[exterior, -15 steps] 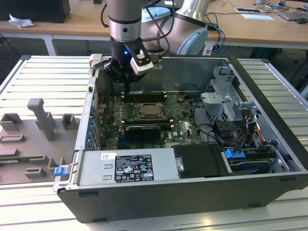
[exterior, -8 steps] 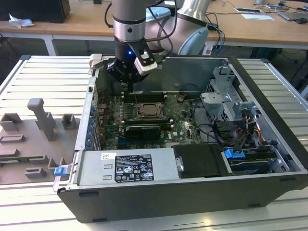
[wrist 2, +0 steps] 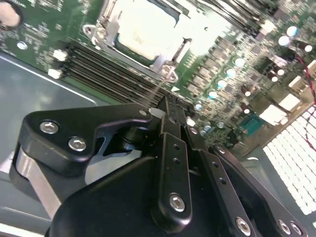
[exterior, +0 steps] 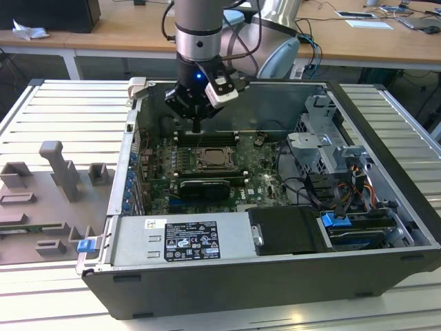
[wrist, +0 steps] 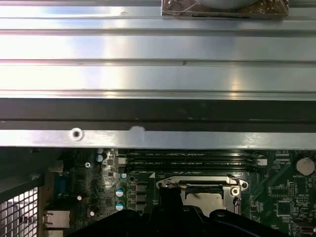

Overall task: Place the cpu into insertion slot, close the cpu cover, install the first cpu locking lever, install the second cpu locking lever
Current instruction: 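Install the first cpu locking lever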

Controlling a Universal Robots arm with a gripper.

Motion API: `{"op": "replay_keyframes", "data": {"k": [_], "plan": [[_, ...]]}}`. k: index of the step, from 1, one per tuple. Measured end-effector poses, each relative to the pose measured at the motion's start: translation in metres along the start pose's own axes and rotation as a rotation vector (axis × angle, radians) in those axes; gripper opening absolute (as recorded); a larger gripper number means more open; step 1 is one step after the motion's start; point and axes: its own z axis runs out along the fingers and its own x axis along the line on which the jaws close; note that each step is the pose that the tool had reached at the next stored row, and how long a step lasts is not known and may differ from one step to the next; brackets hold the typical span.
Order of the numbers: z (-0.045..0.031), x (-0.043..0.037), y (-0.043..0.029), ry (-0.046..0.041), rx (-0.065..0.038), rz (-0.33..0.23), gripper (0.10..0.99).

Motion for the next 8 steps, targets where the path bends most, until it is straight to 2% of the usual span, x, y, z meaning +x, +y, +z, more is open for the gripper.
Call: {"op": "replay_keyframes", "data": {"k": [6,8], "plan": [[0.0034,-0.0221,-0.0003,-0.0001,0.0,0.0,0.106],[0.0056,-0.025,-0.0003,0.0,-0.003,-0.001,0.106]]}}
